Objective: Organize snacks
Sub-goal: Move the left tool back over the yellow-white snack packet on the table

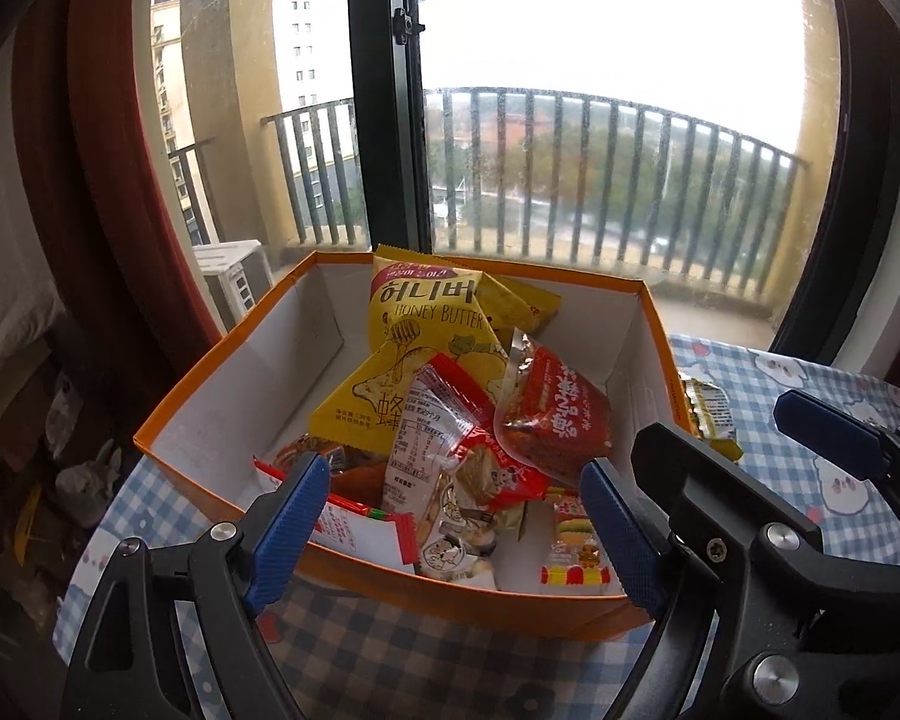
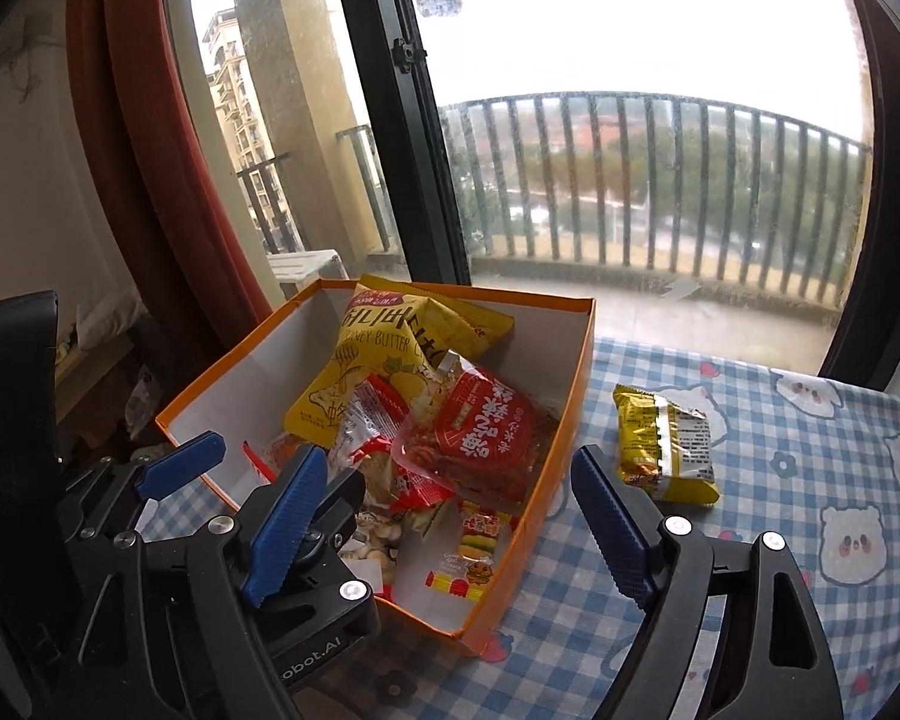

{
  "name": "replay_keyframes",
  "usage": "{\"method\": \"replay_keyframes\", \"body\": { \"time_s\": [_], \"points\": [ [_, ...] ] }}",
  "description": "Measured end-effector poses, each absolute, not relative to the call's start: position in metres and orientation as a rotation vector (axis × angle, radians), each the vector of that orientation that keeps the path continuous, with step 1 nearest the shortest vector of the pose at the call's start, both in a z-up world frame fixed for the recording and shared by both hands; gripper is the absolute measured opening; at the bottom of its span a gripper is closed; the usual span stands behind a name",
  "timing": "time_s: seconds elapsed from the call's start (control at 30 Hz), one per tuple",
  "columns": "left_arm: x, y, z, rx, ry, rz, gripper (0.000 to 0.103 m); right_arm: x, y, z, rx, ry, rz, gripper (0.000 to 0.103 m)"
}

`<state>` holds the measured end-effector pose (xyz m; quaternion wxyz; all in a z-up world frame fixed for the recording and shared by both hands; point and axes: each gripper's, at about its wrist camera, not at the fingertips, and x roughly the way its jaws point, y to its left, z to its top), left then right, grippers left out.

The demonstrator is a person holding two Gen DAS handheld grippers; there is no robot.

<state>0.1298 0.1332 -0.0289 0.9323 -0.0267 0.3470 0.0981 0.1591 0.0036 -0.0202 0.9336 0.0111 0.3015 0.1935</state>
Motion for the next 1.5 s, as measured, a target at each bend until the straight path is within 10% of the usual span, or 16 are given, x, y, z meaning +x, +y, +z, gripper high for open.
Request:
{"method": "replay_keyframes", "body": {
  "time_s": [1.5],
  "points": [
    [0.194, -0.026, -0.025, -0.049, 0.712, 0.107, 0.093, 0.193, -0.155, -0.005, 0.062, 0.577, 0.173, 0.095]
  ]
}}
